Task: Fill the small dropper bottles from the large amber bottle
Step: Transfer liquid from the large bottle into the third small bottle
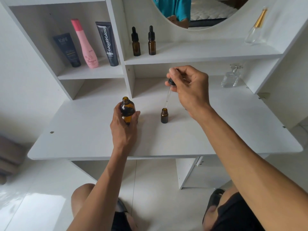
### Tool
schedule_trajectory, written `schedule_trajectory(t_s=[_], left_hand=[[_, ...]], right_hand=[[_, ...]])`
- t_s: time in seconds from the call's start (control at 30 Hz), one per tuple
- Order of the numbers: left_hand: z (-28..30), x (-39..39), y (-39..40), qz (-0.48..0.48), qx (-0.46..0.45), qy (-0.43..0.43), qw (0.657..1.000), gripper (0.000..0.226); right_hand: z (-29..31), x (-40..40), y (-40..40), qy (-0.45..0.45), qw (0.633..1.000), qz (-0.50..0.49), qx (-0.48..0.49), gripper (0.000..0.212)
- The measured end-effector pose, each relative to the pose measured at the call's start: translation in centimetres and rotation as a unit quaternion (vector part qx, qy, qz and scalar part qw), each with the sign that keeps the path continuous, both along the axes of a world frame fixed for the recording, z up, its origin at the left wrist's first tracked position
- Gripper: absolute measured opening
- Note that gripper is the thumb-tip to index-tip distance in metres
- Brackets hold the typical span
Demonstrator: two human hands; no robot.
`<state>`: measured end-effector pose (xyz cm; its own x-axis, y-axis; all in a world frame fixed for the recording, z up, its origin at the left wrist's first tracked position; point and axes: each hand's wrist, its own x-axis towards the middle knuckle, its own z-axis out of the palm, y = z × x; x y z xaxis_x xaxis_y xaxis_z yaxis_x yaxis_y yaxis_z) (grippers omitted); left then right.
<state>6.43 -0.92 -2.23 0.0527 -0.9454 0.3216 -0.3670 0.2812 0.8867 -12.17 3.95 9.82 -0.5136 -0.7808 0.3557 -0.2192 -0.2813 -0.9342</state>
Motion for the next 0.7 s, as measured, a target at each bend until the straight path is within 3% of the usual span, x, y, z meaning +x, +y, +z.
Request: schedule_trajectory(t_s=[0.7], left_hand=[[0.27, -0.06, 0.25, 0.005, -0.004, -0.004, 1.0, 0.05]], right_hand=[[-0.98, 0.02, -0.46, 0.006, 1.0, 0.0, 0.01, 0.014]])
